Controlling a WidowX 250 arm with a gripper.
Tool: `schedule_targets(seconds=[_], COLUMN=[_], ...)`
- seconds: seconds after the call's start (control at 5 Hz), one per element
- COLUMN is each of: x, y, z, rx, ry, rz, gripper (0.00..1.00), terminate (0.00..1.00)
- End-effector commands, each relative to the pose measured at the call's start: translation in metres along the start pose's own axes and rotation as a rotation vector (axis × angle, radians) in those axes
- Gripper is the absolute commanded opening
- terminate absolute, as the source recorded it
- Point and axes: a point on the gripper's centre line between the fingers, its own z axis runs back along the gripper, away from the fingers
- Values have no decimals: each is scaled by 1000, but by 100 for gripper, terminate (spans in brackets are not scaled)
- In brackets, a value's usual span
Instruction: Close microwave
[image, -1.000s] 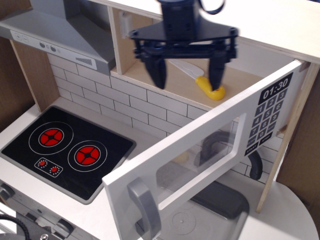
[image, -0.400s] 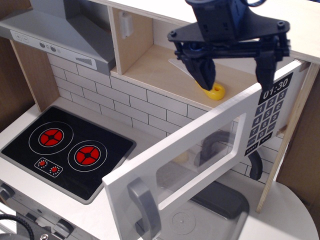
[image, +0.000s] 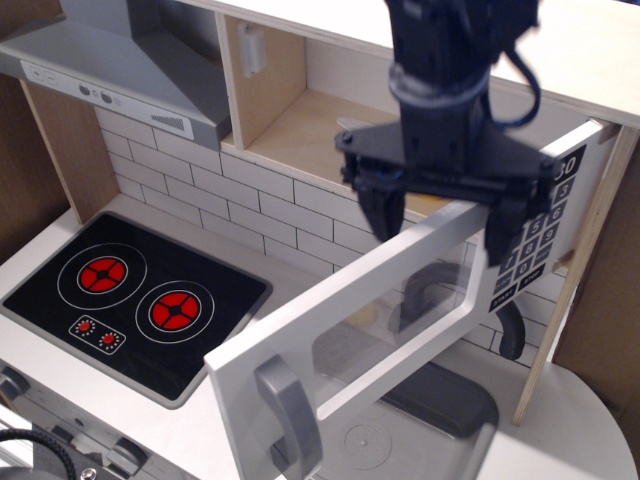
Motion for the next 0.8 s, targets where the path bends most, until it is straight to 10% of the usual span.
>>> schedule_targets(seconds=[0.0,0.6], x=[21,37], y=[26,31], z=[21,69], rx=[37,33], ry=[-65,-23], rz=[53,86], gripper=[100,100], terminate=[0,0])
